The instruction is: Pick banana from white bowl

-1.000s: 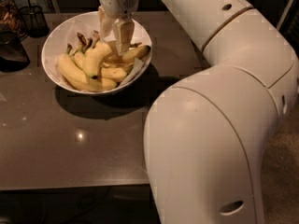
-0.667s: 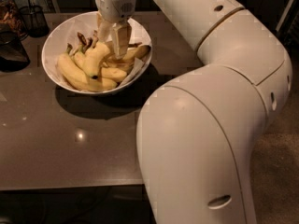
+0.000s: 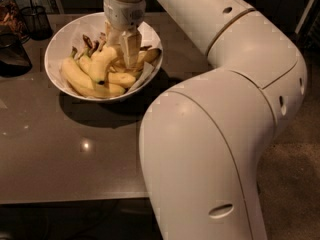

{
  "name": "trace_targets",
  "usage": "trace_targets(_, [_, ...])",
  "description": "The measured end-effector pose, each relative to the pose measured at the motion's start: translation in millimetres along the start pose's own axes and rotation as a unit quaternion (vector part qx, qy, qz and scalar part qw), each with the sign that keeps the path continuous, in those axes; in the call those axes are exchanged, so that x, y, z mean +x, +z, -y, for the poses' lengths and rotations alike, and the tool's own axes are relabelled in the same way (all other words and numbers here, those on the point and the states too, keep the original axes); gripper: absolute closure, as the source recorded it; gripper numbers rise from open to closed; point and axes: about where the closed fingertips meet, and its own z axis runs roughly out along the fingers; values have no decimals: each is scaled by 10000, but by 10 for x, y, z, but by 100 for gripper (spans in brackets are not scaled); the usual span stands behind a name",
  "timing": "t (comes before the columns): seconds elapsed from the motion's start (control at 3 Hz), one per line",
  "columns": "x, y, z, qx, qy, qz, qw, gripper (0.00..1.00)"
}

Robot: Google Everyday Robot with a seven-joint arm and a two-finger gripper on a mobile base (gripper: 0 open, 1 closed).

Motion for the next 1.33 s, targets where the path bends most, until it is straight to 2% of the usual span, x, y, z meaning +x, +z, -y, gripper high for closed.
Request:
trace_targets(0.33, [26, 29, -55, -94, 43, -48, 9999, 61])
trace_targets(0.67, [51, 30, -131, -159, 134, -49, 9998, 85])
trace_targets(1.0, [52, 38, -117, -140, 133, -50, 9998, 100])
trace_targets(1.33, [52, 29, -35, 93, 176, -63, 9998, 100])
